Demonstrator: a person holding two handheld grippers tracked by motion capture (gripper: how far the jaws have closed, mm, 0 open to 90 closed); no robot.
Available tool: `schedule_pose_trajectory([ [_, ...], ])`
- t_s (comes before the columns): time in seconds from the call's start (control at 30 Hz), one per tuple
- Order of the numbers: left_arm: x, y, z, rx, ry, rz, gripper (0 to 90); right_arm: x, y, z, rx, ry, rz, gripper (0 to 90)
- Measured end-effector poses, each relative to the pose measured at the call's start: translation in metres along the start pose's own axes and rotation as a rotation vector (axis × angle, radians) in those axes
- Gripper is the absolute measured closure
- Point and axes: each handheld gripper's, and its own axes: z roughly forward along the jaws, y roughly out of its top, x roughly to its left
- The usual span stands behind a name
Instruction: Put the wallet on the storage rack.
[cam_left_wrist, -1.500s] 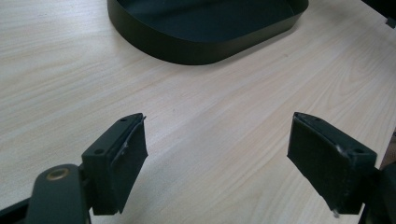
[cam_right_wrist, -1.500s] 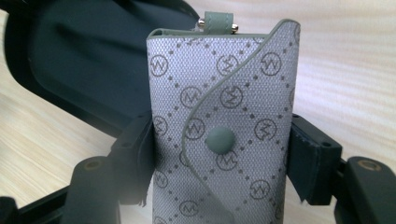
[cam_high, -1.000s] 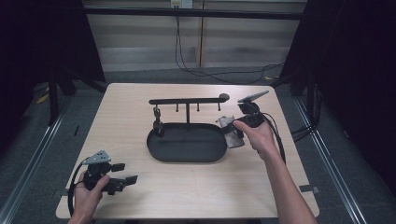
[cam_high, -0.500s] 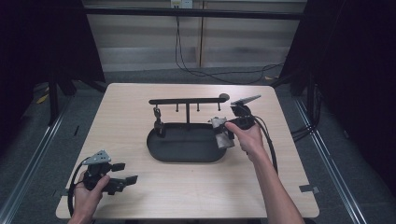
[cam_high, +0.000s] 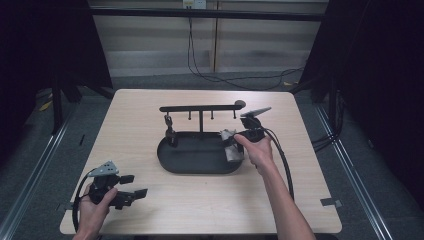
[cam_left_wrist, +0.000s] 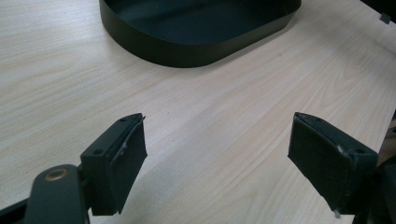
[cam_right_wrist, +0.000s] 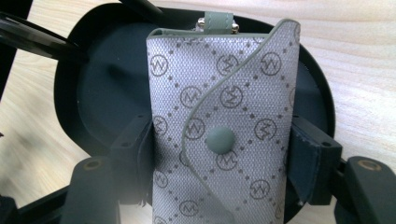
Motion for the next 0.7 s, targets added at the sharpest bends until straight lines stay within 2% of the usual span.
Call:
schedule_pose_trajectory([
  [0.2, 0.000, 0.000, 0.000, 0.001, 0.005, -0.003, 18.5, -0.004, 0.000, 0.008, -0.002, 0.008, 0.018, 33.2],
  [0.47, 0.000, 0.000, 0.001, 0.004, -0.005, -0.002, 17.9, -0.002, -0.001, 0.021, 0.015, -0.020, 0.011, 33.1],
  [0.53, 0.000, 0.000, 0.001, 0.010, -0.004, -0.001, 16.9, -0.002, 0.000, 0.025, 0.016, -0.010, 0.021, 33.1],
  [0.6, 0.000, 0.000, 0.001, 0.009, -0.003, 0.000, 16.9, -0.002, 0.000, 0.029, 0.022, -0.039, 0.007, 33.1],
  [0.7, 0.000, 0.000, 0.001, 0.008, -0.001, -0.001, 16.9, -0.002, -0.001, 0.033, 0.020, -0.059, 0.005, 32.9],
])
